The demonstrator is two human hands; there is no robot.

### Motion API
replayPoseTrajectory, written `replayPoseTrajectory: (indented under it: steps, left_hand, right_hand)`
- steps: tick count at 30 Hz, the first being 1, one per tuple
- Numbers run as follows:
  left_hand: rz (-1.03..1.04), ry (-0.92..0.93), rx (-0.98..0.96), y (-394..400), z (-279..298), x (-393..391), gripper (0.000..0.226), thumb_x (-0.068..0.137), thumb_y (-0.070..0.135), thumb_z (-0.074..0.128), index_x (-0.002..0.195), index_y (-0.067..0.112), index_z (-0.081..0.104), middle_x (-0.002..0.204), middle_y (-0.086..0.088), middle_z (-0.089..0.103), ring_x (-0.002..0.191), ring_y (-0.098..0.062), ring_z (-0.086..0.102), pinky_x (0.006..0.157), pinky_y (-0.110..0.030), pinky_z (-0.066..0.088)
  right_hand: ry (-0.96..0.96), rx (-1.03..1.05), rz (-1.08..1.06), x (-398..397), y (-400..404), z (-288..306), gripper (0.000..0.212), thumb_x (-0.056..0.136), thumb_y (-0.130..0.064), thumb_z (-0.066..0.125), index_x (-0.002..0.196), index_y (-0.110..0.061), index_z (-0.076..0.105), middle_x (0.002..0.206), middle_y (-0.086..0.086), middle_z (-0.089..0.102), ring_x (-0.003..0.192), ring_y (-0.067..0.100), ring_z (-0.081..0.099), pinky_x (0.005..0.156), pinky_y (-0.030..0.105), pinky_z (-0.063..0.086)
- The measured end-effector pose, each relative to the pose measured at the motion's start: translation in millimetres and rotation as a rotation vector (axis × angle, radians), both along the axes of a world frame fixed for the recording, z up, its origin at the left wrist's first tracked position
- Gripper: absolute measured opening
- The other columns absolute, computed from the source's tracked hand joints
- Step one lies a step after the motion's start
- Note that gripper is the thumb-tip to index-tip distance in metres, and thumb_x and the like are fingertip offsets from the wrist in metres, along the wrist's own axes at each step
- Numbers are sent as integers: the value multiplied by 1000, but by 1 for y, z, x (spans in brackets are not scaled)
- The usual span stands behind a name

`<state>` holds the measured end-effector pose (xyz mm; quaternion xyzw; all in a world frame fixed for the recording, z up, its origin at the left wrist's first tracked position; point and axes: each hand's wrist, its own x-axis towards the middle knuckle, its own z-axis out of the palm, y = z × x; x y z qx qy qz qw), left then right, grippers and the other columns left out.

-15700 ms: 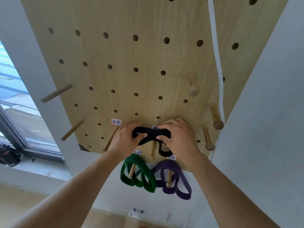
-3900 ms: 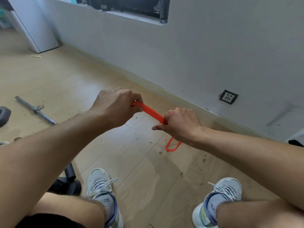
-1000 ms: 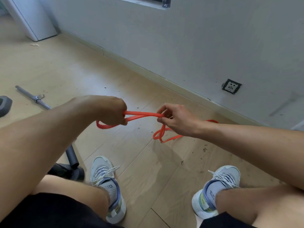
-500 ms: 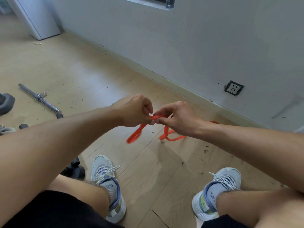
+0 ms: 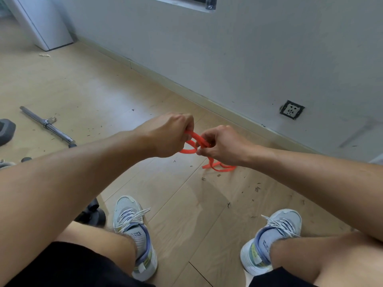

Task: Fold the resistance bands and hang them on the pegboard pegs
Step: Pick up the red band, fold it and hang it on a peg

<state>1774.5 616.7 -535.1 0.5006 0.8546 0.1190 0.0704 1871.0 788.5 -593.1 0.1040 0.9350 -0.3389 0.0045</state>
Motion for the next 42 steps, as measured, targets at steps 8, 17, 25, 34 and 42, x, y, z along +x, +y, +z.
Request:
replayPoseTrajectory:
  steps: [8,17,25,34,42]
  left_hand:
    - [7,51,354,-5,12,-3,5,100,21,55,104,18,55,98,3,64,91,-24,61,79,-44,52]
    - [305,54,-182,-25,11,-35,10,99,10,49,104,13,58,93,-9,65,82,-31,64,71,-47,57]
    - [317,-57,-317,-38,-3,-45,12,101,14,53,109,8,59,99,-12,68,86,-28,66,69,-39,53]
    - [283,-128,163,-28,13,-28,5,101,28,52,99,24,52,82,2,59,71,-17,54,59,-35,41]
    - [400,-126,70,-23,18,-27,7,98,25,49,100,20,54,90,-3,58,76,-20,54,58,-35,41]
  right_hand:
    - [-143,-5,-78,9,20,-7,13,91,-27,78,88,-18,69,95,-2,73,91,16,68,74,25,49]
    - [-276,100,-118,18,43,-14,11,93,-21,76,86,-22,69,93,0,74,84,20,70,67,26,50]
    - [-231,83,-178,13,38,-1,33,78,-26,91,89,-12,64,87,8,73,77,24,74,68,39,62]
    - [-275,220,-125,18,44,-12,15,87,-27,83,90,-26,68,91,-4,74,82,14,70,74,35,58]
    - [-200,243,-150,22,48,-12,12,92,-20,71,96,-20,59,94,1,67,81,18,63,62,28,44]
